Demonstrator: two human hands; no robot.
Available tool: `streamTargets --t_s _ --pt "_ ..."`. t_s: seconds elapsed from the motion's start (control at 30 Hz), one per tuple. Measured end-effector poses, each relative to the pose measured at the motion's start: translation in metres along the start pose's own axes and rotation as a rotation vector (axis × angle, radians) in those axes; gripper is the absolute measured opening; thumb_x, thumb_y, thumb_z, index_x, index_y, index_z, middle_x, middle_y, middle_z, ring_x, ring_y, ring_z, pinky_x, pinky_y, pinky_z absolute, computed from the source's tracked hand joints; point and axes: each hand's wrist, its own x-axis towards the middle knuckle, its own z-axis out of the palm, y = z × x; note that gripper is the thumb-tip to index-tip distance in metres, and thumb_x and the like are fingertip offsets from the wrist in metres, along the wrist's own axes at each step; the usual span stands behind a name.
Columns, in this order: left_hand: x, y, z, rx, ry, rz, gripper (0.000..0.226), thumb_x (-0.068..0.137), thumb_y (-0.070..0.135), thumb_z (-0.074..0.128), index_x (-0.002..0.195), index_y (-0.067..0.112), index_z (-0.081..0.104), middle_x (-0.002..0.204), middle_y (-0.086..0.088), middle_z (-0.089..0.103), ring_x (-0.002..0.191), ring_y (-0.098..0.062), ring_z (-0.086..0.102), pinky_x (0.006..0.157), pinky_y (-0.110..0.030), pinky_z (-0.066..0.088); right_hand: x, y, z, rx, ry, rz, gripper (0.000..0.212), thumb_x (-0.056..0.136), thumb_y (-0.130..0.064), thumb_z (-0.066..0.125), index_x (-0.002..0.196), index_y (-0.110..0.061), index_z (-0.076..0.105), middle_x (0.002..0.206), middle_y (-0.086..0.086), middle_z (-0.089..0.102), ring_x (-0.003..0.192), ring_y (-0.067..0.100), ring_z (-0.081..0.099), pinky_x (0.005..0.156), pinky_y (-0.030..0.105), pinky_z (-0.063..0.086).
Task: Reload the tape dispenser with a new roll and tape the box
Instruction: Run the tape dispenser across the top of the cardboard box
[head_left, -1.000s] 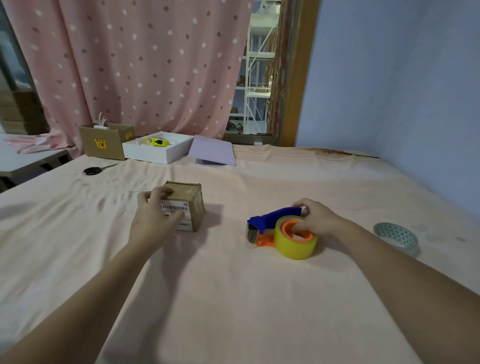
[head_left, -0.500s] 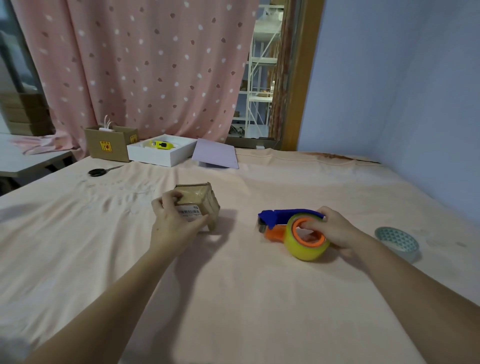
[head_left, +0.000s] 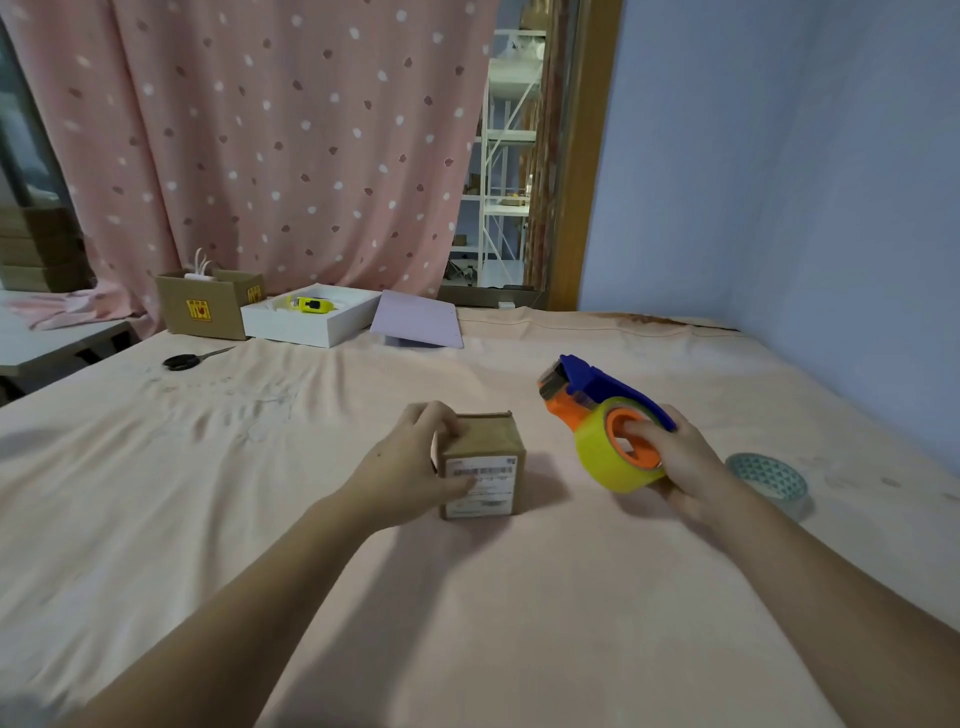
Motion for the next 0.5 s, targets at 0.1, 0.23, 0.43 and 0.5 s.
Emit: streamTargets --t_s 0.1,0.23,0.43,0.5 --pt "0.002 0.002 0.006 -0.300 -0.032 -0.033 0.074 0.066 0.030 0.092 0.120 0.039 0.042 0.126 0.017 0.053 0.092 -0.016 0.064 0.079 -0.031 0.056 -0.004 -0.004 0.005 0.006 -0.011 -0.030 0.026 0.087 -0.009 0.068 0.112 -0.018 0.069 0.098 0.012 0.072 0.082 0.027 0.066 0.068 0.037 0.054" --pt "0.002 0.005 0.025 -0.577 -0.126 -0.105 0.096 0.069 0.019 0.093 0.142 0.033 0.032 0.130 0.012 0.056 0.118 -0.007 0.058 0.085 -0.017 0.049 -0.007 -0.016 0.012 -0.018 0.003 -0.088 0.024 0.089 -0.006 0.065 0.110 -0.016 0.071 0.093 0.009 0.071 0.074 0.023 0.062 0.063 0.033 0.052" --pt "-0.003 0.001 0.060 -0.616 -0.230 -0.088 0.081 0.067 0.022 0.094 0.135 0.032 0.050 0.124 0.008 0.069 0.112 -0.009 0.068 0.099 -0.039 0.057 -0.009 -0.033 0.018 -0.134 -0.033 -0.225 0.024 0.091 -0.001 0.062 0.108 -0.016 0.072 0.086 0.008 0.067 0.063 0.019 0.055 0.059 0.033 0.047" --pt "-0.004 0.002 0.063 -0.617 -0.199 -0.055 0.076 0.070 0.023 0.091 0.134 0.039 0.053 0.122 0.008 0.070 0.112 -0.012 0.068 0.098 -0.038 0.057 -0.010 -0.037 0.022 -0.175 -0.048 -0.263 0.027 0.091 -0.001 0.062 0.110 -0.017 0.071 0.084 0.007 0.068 0.065 0.020 0.055 0.060 0.034 0.047"
